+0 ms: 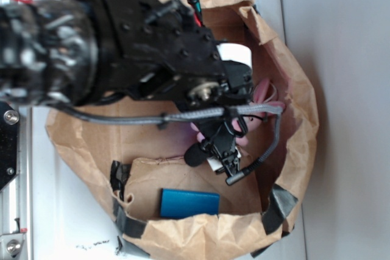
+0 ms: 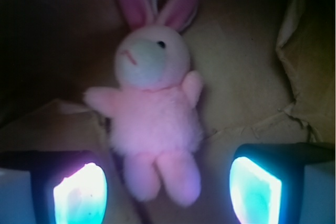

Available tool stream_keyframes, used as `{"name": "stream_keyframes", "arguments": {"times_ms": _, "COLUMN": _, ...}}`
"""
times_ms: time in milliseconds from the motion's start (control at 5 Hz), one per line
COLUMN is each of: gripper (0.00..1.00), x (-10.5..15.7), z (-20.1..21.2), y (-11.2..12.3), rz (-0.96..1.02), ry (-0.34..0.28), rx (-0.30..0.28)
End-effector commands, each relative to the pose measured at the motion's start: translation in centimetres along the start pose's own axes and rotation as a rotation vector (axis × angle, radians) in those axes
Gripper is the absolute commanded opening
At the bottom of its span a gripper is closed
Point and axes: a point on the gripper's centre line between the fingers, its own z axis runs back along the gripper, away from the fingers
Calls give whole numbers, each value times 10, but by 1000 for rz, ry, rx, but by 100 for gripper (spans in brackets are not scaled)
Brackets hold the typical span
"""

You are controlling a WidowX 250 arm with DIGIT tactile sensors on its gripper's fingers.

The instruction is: Grab the pink bunny.

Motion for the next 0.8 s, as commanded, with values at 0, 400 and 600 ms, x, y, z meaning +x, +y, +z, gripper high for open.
{"name": "stream_keyframes", "arguments": {"times_ms": 0, "gripper": 100, "x": 16, "z": 3, "y": -14, "rz": -39, "ry": -44, "rx": -60}}
{"name": "stream_keyframes", "arguments": {"times_ms": 400, "gripper": 100, "x": 32, "z": -1, "y": -14, "rz": -29, "ry": -11, "rx": -63}}
{"name": "stream_keyframes", "arguments": {"times_ms": 600, "gripper": 100, "x": 40, "z": -6, "y": -9, "rz": -29, "ry": -7, "rx": -43}}
